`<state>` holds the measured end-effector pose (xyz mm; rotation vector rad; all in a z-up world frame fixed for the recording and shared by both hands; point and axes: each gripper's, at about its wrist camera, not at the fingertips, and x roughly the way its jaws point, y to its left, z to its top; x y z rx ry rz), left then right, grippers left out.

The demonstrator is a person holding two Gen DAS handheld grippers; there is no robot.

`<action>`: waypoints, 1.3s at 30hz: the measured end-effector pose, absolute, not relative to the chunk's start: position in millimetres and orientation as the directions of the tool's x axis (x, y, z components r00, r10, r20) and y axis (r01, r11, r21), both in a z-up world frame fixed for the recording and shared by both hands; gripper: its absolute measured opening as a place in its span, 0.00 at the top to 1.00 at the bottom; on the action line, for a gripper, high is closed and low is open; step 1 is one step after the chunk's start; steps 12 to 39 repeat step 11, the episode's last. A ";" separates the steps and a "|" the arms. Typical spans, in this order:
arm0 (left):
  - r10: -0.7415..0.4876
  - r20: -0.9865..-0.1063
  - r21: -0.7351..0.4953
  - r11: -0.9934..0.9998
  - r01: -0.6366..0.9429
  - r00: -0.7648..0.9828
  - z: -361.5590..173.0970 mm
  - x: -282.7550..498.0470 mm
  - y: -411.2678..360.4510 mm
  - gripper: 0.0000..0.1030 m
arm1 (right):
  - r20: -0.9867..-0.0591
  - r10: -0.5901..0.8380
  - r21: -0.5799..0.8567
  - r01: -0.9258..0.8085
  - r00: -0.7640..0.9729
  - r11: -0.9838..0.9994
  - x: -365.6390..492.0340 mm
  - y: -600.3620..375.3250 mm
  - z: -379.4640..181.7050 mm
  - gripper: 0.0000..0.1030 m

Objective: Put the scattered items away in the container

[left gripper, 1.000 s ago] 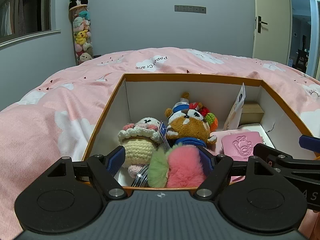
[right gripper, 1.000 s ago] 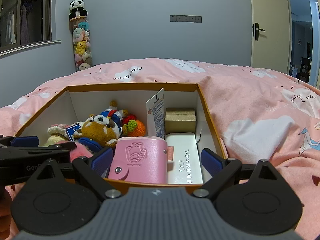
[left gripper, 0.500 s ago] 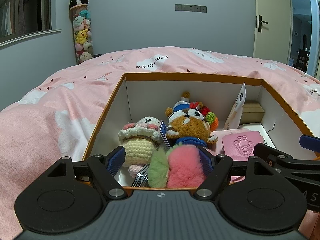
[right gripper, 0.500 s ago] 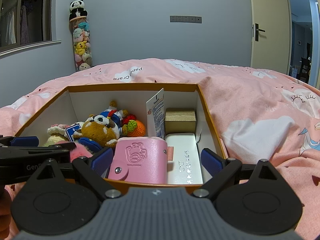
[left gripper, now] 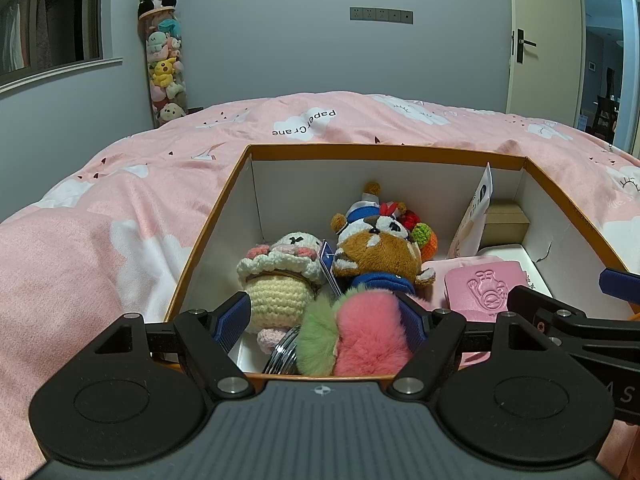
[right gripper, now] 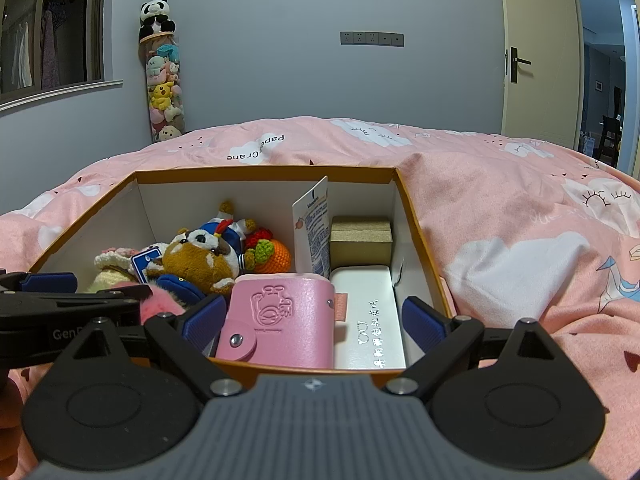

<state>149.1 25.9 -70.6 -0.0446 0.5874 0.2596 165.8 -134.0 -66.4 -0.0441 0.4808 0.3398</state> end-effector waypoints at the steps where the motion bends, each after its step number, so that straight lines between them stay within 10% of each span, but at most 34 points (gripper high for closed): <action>1: 0.229 -0.553 0.032 0.966 -0.255 0.801 -70.5 149.2 25.8 0.13 | -0.461 0.310 0.038 -0.331 0.832 0.943 165.8 -134.0 -66.5 0.07; 39: 0.230 -0.554 0.032 0.966 -0.255 0.800 -70.3 149.6 25.6 0.13 | -0.460 0.310 0.037 -0.331 0.832 0.943 165.8 -133.9 -66.6 0.07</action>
